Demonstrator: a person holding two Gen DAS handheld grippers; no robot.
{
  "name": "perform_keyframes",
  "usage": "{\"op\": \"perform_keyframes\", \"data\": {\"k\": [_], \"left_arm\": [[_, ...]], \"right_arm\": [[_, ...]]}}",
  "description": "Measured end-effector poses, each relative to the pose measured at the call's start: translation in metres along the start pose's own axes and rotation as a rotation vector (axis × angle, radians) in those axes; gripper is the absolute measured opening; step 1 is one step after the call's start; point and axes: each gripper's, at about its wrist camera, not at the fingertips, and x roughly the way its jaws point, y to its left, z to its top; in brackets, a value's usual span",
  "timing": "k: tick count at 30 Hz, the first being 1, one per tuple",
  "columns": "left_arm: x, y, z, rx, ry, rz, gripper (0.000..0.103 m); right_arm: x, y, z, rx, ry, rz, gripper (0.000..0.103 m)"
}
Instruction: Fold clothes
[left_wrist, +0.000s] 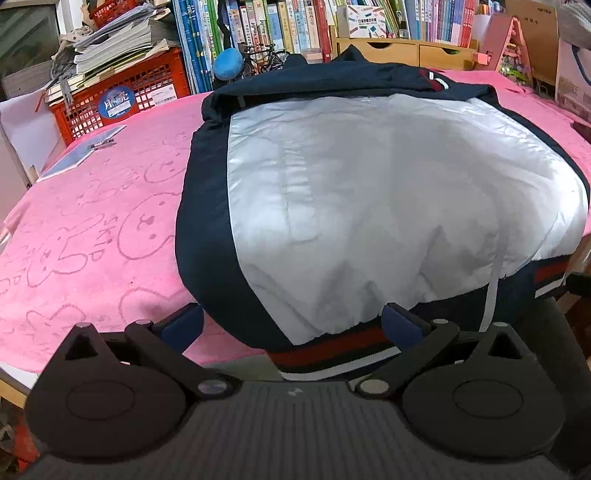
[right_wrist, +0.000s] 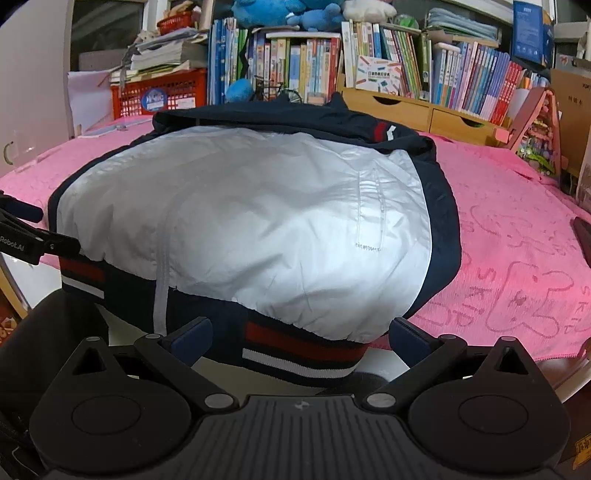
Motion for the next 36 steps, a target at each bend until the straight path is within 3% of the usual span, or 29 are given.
{"op": "perform_keyframes", "data": {"k": [9,13,19,21,22,23,25,28,30,36], "left_arm": [[0.001,0.004,-0.006,0.015,0.035,0.02,0.103],[0.004,0.007,-0.009,-0.003,0.059,0.029,0.103],[0.007,0.006,-0.015,-0.029,0.07,0.014,0.103],[0.008,0.004,-0.017,-0.029,0.079,0.011,0.103],[0.007,0.004,-0.017,-0.027,0.08,0.015,0.103],[0.007,0.004,-0.017,-0.025,0.081,0.018,0.103],[0.003,0.006,-0.016,-0.018,0.074,0.032,0.103],[-0.008,0.012,-0.011,-0.018,0.035,0.073,0.103],[-0.014,0.018,-0.007,-0.03,0.011,0.082,0.103],[-0.027,0.025,-0.006,-0.021,-0.013,0.029,0.103]], "right_arm": [[0.026,-0.016,-0.035,0.047,0.076,0.089,0.103],[0.036,-0.028,-0.039,0.139,0.028,0.137,0.103],[0.054,-0.032,-0.036,0.108,-0.038,0.137,0.103],[0.061,-0.038,-0.037,0.148,-0.027,0.174,0.083],[0.064,-0.042,-0.036,0.201,0.0,0.216,0.051],[0.063,-0.046,-0.034,0.249,0.023,0.255,0.032],[0.046,-0.047,-0.025,0.298,0.039,0.317,0.026],[0.006,-0.044,0.003,0.286,-0.041,0.406,0.025],[-0.007,-0.04,0.028,0.239,-0.089,0.42,0.025],[0.019,-0.036,0.094,0.311,-0.138,0.532,0.025]]}}
